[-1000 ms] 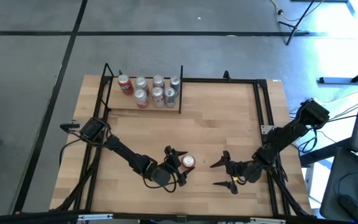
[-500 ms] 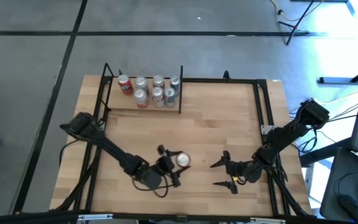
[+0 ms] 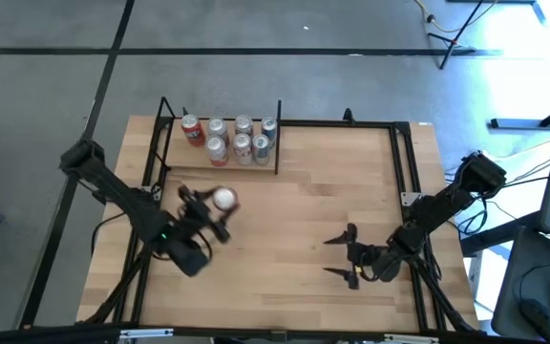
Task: Place canned beverage on shelf
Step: Put the red soda can on the shelf aligned with other red soda can
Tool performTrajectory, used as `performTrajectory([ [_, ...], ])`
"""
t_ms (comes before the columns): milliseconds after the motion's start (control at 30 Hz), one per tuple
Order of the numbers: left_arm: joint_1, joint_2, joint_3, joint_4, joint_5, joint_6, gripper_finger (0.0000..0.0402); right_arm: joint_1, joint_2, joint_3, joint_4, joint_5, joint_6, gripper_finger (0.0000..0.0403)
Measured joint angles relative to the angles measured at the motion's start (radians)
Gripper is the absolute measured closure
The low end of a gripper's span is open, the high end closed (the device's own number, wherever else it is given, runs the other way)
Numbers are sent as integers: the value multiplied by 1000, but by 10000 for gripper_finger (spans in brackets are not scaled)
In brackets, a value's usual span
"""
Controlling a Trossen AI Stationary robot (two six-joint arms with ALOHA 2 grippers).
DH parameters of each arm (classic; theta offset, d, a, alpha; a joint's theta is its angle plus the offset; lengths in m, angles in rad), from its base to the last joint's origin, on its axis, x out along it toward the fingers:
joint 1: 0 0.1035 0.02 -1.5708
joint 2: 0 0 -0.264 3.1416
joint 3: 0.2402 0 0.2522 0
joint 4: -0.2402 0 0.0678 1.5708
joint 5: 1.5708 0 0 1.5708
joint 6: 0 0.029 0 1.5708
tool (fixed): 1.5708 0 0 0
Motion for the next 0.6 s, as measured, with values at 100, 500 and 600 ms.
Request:
performTrajectory([
  [100, 20, -75, -42, -243, -6, -268, 141, 0, 0, 0, -9, 58, -12, 54],
  [500, 227, -221, -350, -398, 74, -601, 141, -119, 0, 0, -147, 201, -16, 54],
  [600, 289, -225, -377, -399, 79, -601, 141, -181, 0, 0, -183, 201, -16, 54],
])
